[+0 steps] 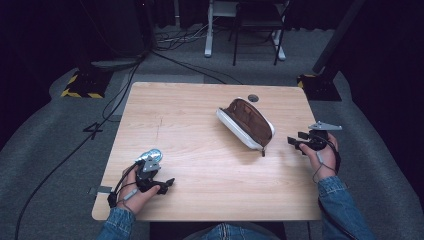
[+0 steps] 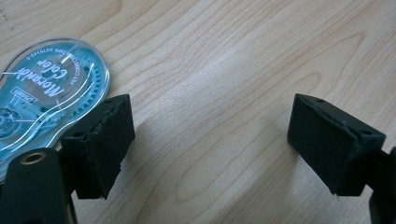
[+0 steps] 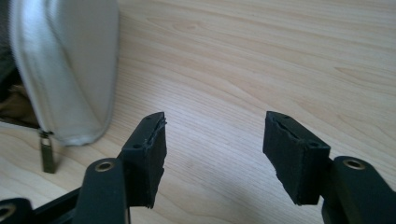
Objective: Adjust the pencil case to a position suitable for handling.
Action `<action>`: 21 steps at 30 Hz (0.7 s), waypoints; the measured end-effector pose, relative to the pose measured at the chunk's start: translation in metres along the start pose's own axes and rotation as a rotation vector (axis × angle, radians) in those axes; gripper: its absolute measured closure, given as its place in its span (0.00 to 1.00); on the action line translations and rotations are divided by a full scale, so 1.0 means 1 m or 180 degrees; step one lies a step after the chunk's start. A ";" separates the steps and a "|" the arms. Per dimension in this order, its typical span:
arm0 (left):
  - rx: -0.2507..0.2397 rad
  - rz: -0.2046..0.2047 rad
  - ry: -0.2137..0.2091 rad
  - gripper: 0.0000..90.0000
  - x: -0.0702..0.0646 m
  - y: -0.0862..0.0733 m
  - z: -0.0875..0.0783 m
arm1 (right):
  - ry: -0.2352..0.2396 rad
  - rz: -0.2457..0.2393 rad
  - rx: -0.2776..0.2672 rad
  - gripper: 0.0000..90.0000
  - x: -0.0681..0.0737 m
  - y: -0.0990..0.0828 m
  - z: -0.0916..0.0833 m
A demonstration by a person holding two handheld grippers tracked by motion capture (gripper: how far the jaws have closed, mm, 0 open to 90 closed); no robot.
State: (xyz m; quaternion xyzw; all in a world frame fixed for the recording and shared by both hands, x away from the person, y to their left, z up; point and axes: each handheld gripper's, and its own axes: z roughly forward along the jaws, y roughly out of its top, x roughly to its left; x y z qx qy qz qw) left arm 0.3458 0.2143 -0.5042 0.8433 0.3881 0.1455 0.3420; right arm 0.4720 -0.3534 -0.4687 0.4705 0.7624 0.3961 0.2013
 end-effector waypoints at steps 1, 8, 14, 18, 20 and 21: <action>0.0000 0.0003 0.0002 0.17 0.000 0.000 0.000 | 0.0047 -0.0009 -0.0040 0.45 0.004 0.004 -0.002; 0.0008 0.0007 0.0009 0.17 0.000 0.001 0.000 | 0.0178 -0.0032 -0.0176 0.44 0.020 0.019 -0.010; 0.0014 0.0008 0.0002 0.17 0.000 0.001 0.000 | 0.0245 -0.0018 -0.0194 0.40 0.030 0.029 -0.011; 0.0015 0.0008 0.0002 0.17 0.000 0.001 0.000 | 0.0331 -0.0027 -0.0175 0.39 0.038 0.035 -0.008; 0.0012 0.0001 0.0006 0.17 0.000 0.001 0.000 | 0.0395 0.0013 -0.0177 0.38 0.042 0.037 -0.007; 0.0012 0.0002 0.0006 0.17 0.000 0.001 0.000 | 0.0408 0.0013 -0.0179 0.38 0.044 0.038 -0.007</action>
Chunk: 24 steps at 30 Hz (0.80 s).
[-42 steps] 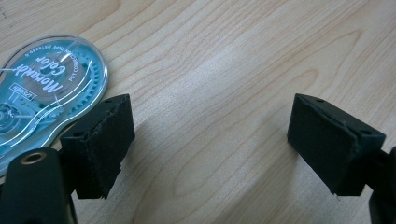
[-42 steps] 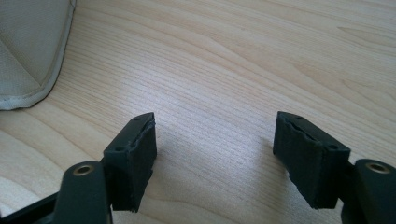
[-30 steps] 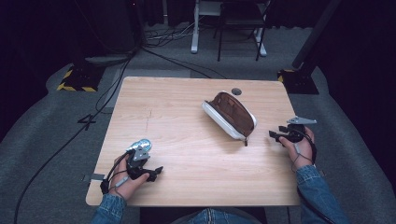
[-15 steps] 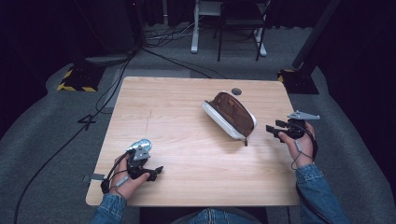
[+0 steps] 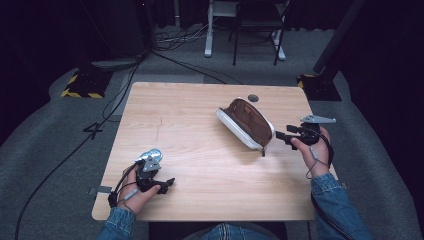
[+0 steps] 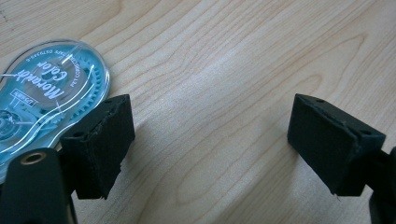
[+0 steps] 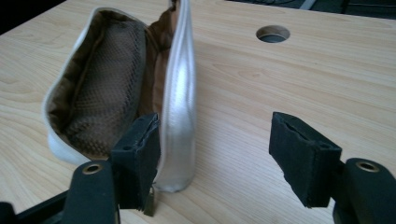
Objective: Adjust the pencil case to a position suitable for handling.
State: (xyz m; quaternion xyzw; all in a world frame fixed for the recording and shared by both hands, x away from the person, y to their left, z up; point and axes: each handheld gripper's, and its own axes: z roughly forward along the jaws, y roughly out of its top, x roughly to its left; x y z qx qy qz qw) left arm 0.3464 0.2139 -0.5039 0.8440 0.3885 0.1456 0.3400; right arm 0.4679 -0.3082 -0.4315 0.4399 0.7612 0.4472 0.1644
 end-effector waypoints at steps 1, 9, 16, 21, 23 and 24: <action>0.0000 0.0001 0.0000 0.17 0.000 0.000 0.000 | -0.0003 -0.0011 -0.0004 0.37 0.002 0.001 0.001; -0.0006 0.0010 -0.0002 0.17 0.000 0.000 0.000 | 0.0014 -0.0072 0.0050 0.31 0.012 0.010 0.015; -0.0024 -0.0007 -0.0007 0.17 0.000 0.000 0.001 | 0.0020 -0.0132 0.0197 0.30 0.016 0.013 0.037; -0.0024 -0.0007 -0.0007 0.17 0.000 0.000 0.001 | 0.0015 -0.0160 0.0278 0.30 0.017 0.016 0.049; -0.0024 -0.0007 -0.0007 0.17 0.000 0.000 0.001 | 0.0013 -0.0172 0.0328 0.30 0.017 0.016 0.053; -0.0023 -0.0008 -0.0007 0.17 0.000 0.000 0.001 | 0.0004 -0.0173 0.0346 0.30 0.016 0.016 0.056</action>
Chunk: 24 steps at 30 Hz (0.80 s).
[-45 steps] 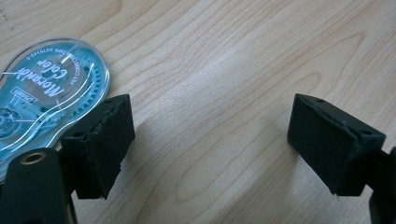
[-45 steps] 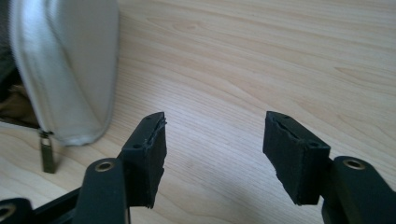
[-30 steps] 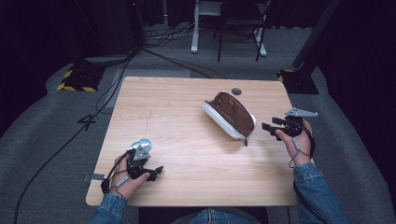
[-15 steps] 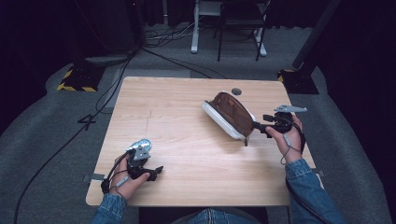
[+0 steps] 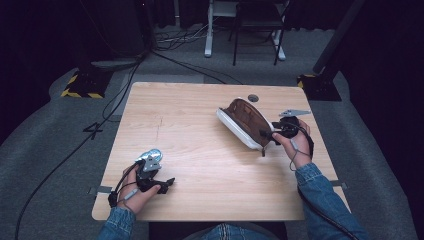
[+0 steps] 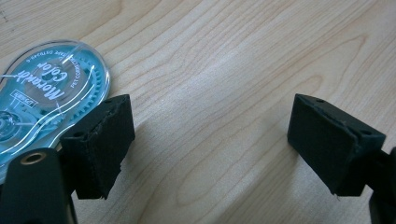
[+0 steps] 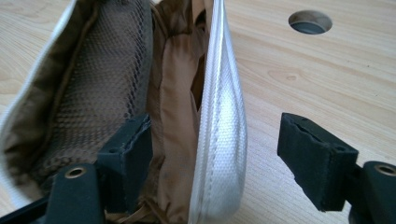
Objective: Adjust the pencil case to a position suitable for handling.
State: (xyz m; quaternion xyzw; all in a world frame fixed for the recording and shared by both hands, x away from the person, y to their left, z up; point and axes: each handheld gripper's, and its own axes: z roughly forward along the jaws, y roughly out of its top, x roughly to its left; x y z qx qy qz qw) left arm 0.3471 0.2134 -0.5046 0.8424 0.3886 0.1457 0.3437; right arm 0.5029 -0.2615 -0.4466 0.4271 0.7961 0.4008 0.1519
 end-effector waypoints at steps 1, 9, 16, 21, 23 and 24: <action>0.0000 0.0000 0.0000 0.17 0.000 0.000 0.000 | -0.0004 0.0005 0.0017 0.31 0.000 0.000 0.002; 0.0000 0.0001 0.0000 0.17 0.000 0.000 0.000 | -0.0009 -0.0006 0.0141 0.36 -0.003 -0.001 0.015; -0.0002 -0.0003 0.0000 0.17 0.000 0.000 0.000 | 0.0017 -0.0064 0.0289 0.50 -0.005 0.000 0.023; -0.0001 -0.0002 -0.0001 0.17 0.000 0.000 0.000 | 0.0024 -0.0062 0.0328 0.56 -0.005 0.000 0.028; -0.0001 -0.0001 0.0000 0.17 0.000 0.000 0.000 | 0.0037 -0.0045 0.0350 0.60 -0.005 0.000 0.031; -0.0002 -0.0001 0.0000 0.17 0.000 0.000 0.000 | 0.0035 -0.0041 0.0357 0.61 -0.006 0.000 0.032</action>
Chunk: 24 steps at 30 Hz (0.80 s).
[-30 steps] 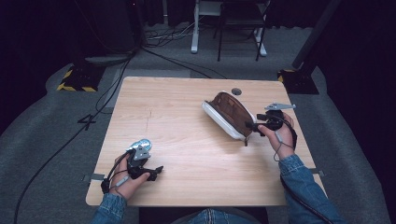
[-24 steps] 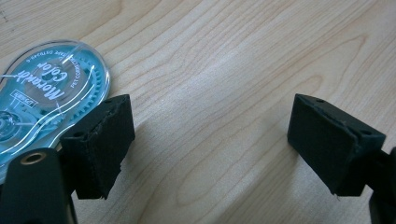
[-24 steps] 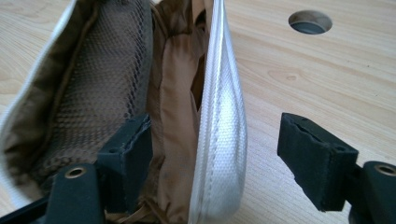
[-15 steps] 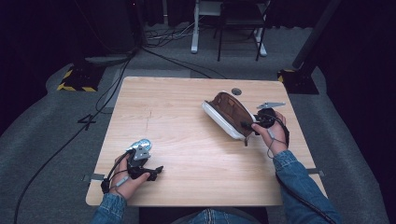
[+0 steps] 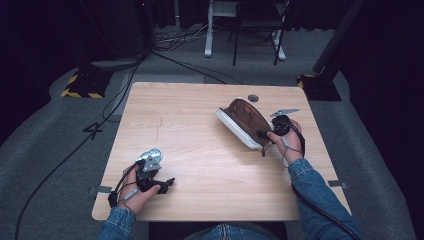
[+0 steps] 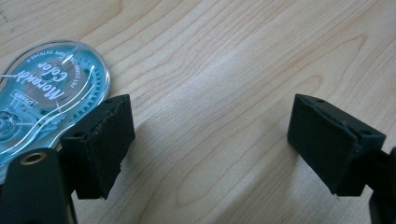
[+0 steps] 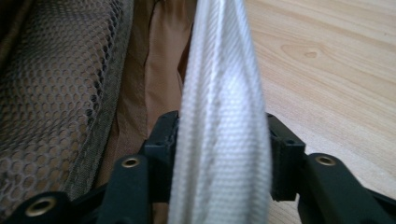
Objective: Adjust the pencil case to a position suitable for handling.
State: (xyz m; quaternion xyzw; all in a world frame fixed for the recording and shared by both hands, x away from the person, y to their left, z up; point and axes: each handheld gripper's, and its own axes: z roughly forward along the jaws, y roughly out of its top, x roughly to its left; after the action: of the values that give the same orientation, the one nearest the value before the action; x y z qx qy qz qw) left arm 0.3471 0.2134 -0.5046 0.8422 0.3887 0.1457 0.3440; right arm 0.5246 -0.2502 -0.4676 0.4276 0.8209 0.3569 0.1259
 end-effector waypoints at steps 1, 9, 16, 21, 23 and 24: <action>0.0001 0.0001 0.0000 0.17 0.000 0.000 0.000 | 0.0005 0.0003 0.0003 0.64 0.000 0.000 0.001; 0.0001 0.0000 0.0000 0.17 0.000 0.000 0.000 | 0.0095 0.0057 0.0016 0.87 -0.001 -0.002 0.003; 0.0002 0.0001 0.0001 0.17 0.000 0.000 0.000 | 0.0093 0.0079 0.0022 0.95 -0.003 -0.003 0.002; 0.0000 0.0001 0.0001 0.17 0.000 0.000 0.000 | 0.0087 0.0119 0.0041 0.96 -0.002 -0.002 0.002; 0.0001 0.0002 0.0001 0.17 0.000 0.000 0.000 | 0.0076 0.0117 0.0046 0.96 -0.002 -0.002 0.002; 0.0002 0.0002 0.0000 0.17 0.000 0.000 0.000 | 0.0076 0.0124 0.0050 0.97 -0.001 -0.002 0.002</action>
State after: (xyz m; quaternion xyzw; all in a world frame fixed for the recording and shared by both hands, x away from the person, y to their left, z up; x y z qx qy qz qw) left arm 0.3471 0.2134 -0.5046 0.8425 0.3885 0.1457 0.3437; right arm 0.5252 -0.2508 -0.4700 0.4402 0.8167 0.3579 0.1058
